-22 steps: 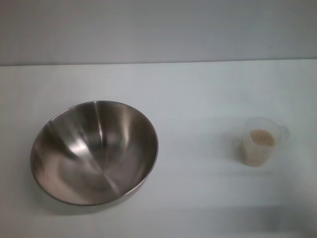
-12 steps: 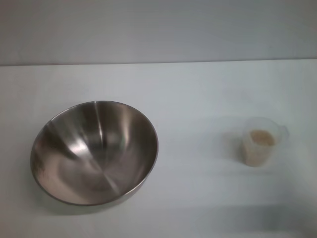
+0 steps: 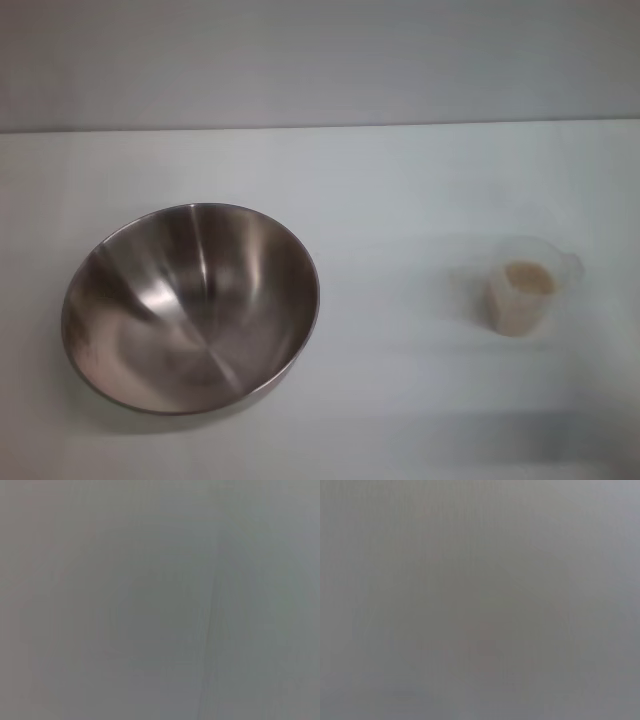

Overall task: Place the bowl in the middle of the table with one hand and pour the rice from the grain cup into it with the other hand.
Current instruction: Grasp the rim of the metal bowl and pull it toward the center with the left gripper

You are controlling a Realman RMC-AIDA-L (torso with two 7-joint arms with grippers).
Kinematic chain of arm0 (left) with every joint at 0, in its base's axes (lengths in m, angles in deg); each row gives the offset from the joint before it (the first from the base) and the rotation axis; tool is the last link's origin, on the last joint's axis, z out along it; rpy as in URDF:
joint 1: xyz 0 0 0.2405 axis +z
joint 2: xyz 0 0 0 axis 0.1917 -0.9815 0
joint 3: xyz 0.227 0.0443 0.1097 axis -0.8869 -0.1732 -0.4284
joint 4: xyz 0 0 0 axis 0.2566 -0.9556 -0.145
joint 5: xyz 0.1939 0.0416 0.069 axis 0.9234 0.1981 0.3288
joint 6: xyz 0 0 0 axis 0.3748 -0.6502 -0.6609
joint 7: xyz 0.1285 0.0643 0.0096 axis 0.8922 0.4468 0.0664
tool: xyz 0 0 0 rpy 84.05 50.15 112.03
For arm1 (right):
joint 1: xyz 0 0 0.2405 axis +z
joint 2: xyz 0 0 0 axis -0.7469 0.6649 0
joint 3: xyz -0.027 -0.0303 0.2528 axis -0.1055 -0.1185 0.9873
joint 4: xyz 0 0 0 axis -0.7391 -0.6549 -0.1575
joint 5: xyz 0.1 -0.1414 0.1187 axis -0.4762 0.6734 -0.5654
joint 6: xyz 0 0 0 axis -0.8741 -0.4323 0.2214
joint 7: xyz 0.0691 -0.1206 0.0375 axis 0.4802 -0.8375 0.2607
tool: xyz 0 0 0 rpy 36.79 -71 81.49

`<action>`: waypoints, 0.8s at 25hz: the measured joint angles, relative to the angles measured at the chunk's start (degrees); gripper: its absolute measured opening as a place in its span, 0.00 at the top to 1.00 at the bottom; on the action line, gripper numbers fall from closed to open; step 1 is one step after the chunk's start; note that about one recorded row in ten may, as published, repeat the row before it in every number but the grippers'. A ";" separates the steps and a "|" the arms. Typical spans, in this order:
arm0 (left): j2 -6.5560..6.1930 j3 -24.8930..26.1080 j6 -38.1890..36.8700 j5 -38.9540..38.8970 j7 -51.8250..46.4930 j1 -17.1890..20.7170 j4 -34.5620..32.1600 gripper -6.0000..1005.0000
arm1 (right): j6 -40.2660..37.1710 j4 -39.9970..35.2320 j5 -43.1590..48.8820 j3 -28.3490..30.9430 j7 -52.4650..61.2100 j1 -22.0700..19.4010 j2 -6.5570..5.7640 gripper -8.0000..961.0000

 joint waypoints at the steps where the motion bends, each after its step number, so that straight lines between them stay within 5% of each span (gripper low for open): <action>1: -0.06 0.53 4.46 0.08 0.11 0.14 3.15 0.15 | 0.03 -0.04 0.00 0.00 0.00 0.04 0.00 0.29; 6: -0.27 2.45 31.98 0.17 0.41 0.65 20.89 0.15 | 0.11 -0.06 0.00 0.00 0.01 0.14 0.00 0.29; 20: -0.17 3.59 82.76 -6.31 8.74 3.39 52.50 0.15 | 1.82 -0.22 0.00 0.78 0.55 1.20 -0.09 0.29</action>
